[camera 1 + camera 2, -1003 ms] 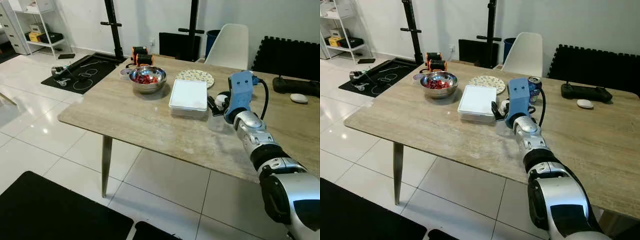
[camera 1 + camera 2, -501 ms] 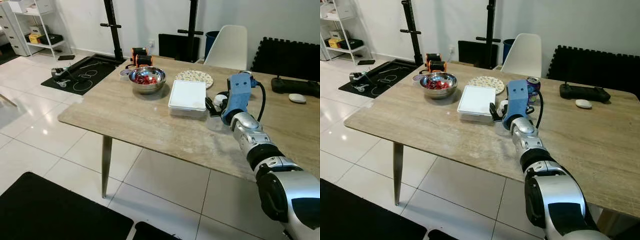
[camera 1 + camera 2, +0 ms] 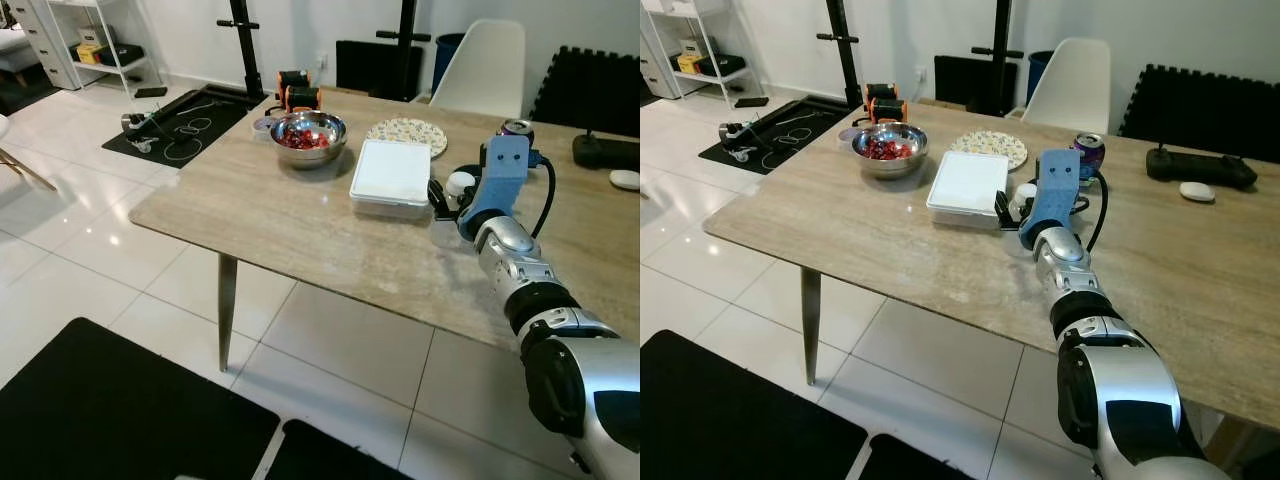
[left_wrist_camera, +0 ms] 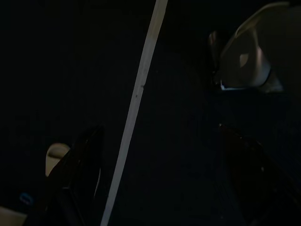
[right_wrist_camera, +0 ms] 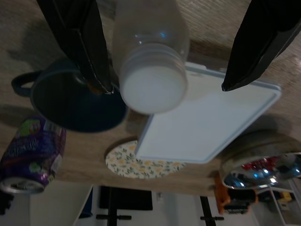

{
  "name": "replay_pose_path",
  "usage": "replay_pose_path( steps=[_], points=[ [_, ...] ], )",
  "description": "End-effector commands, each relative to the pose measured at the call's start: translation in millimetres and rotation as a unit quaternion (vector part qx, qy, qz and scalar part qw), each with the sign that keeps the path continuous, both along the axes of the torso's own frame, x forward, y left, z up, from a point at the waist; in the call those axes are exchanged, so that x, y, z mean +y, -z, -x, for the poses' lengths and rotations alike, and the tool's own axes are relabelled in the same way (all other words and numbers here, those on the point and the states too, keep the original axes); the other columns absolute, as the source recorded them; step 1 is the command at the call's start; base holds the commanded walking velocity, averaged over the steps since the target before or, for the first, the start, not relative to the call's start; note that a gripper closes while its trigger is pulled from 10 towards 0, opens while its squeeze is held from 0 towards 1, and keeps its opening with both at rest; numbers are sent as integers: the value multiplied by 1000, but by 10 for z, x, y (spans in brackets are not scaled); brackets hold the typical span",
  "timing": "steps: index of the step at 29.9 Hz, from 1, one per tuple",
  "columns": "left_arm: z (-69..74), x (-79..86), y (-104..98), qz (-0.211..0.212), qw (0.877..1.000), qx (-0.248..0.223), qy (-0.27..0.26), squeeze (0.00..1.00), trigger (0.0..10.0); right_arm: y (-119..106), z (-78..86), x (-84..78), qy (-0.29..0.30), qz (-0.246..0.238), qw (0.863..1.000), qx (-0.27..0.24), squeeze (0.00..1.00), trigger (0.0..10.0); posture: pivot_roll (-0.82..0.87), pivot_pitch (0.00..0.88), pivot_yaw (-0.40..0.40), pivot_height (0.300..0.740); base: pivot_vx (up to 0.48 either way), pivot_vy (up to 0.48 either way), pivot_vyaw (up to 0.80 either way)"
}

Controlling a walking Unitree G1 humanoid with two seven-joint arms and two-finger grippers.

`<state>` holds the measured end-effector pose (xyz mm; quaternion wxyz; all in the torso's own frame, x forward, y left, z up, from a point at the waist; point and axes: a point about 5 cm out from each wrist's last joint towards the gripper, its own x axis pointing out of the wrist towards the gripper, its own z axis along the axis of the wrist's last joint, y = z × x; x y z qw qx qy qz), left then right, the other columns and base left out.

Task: Restocking fridge

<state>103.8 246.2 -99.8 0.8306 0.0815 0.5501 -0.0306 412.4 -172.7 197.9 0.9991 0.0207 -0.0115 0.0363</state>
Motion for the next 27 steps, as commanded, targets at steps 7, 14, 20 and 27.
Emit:
replay_pose_path(
  steps=[7,14,20,27],
  points=[
    [8,134,-50,-14,1000,-12,17,0,10000,-149,-36,13,3,-17,1000,-24,0,10000,129,191,8,740,0,0,0],
    [96,147,-39,-13,1000,-8,20,0,10000,-231,-53,42,4,-19,999,-37,0,10000,140,202,10,740,0,0,0],
    [118,145,-34,-12,1000,-6,21,0,10000,-245,-55,43,9,-13,999,-40,0,0,140,200,9,740,0,0,0],
    [93,116,-30,-10,1000,-6,22,0,10000,-289,-59,20,12,-13,999,-49,0,0,134,190,8,740,0,0,0]
  ],
)
